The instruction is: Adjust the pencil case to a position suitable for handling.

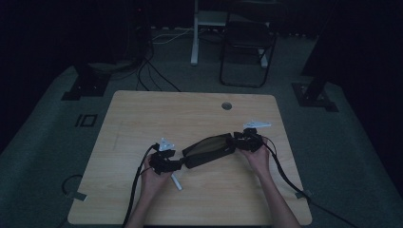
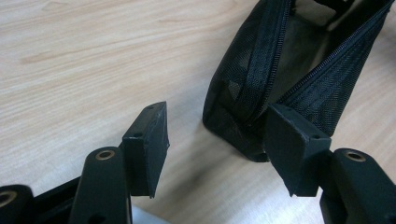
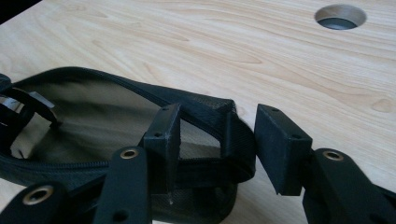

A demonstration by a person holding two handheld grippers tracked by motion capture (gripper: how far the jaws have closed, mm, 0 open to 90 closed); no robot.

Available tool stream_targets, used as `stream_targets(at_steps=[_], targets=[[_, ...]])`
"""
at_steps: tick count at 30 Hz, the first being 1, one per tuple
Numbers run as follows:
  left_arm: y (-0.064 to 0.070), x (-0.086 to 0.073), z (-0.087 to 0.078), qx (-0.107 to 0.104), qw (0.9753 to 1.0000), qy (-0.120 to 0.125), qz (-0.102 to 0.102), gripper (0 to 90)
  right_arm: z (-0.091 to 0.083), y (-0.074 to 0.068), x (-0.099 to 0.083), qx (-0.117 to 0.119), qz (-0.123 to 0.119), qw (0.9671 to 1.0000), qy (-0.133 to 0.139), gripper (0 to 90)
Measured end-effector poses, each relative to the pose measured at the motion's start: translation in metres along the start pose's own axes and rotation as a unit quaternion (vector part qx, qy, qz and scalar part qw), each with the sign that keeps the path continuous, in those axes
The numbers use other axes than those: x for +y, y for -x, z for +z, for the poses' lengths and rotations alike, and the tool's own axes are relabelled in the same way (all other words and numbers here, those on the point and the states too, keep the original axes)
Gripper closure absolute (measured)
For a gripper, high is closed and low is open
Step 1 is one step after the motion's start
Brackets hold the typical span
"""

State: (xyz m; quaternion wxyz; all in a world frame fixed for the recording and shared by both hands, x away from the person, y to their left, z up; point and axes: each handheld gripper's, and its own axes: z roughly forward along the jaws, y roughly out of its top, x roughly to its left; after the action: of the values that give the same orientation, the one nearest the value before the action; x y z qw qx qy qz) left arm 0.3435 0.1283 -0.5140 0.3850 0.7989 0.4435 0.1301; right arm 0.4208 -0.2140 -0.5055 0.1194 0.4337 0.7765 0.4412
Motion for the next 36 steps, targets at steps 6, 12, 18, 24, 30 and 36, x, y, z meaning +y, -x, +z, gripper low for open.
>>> stream_targets(at_steps=[6, 12, 18, 24, 30, 36], targets=[[0.0, 0.0, -0.01, 0.01, 0.9999, 0.01, 0.007, 39.4, -0.002, -0.002, 0.0, -0.002, 0.003, 0.9999, 0.009, 46.3], [-0.006, 0.001, -0.027, 0.024, 0.9994, 0.025, 0.007, 37.7, -0.018, -0.006, 0.004, -0.016, -0.003, 0.9987, 0.049, 39.3], [-0.016, -0.013, -0.032, 0.035, 0.9994, 0.002, -0.002, 37.2, -0.035, -0.014, -0.001, -0.033, -0.038, 0.9976, 0.049, 38.2], [-0.019, -0.025, -0.033, 0.046, 0.9988, -0.012, -0.012, 34.7, -0.047, -0.012, -0.024, -0.056, -0.048, 0.9968, 0.032, 37.9], [-0.011, -0.032, -0.031, 0.063, 0.9977, -0.021, -0.014, 26.1, -0.057, -0.01, -0.054, -0.07, -0.043, 0.9965, 0.012, 37.6], [-0.005, -0.038, -0.026, 0.08, 0.9962, -0.031, -0.01, 18.4, -0.063, -0.006, -0.076, -0.076, -0.033, 0.9965, -0.005, 37.0]])
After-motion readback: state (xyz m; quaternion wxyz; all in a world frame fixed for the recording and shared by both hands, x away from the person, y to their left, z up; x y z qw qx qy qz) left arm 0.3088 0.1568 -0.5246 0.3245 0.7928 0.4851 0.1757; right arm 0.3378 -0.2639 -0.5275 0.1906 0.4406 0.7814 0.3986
